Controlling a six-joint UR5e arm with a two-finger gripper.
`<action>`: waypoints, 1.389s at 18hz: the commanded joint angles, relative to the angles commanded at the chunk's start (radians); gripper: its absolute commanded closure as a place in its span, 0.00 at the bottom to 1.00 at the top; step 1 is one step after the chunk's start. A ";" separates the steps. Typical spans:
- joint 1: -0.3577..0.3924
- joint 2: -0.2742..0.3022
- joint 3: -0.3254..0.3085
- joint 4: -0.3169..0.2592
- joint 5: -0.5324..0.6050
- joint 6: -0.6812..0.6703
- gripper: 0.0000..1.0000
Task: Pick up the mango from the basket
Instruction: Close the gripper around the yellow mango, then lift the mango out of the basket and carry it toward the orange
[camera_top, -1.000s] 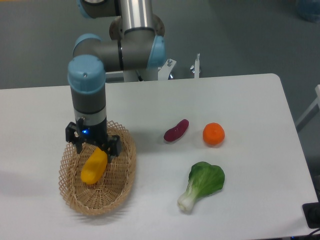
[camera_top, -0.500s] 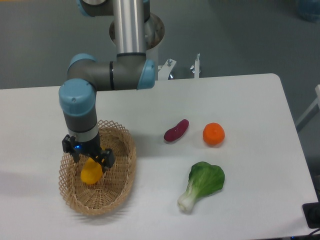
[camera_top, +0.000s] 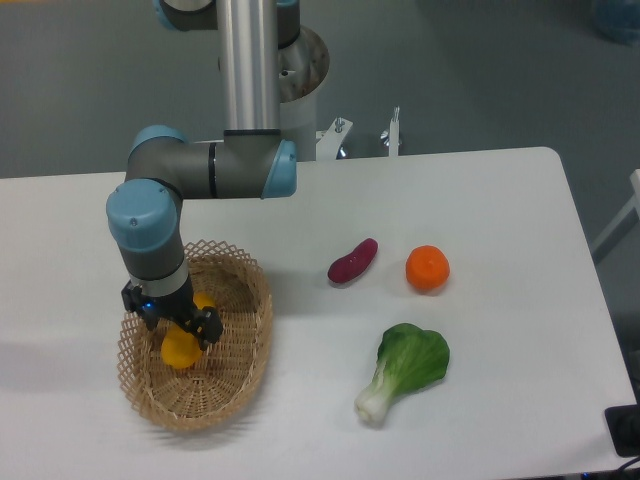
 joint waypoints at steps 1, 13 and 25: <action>0.000 0.000 0.000 0.003 0.002 -0.002 0.14; 0.000 0.009 0.012 0.011 0.005 -0.018 0.55; 0.250 0.211 0.095 -0.136 -0.092 0.167 0.54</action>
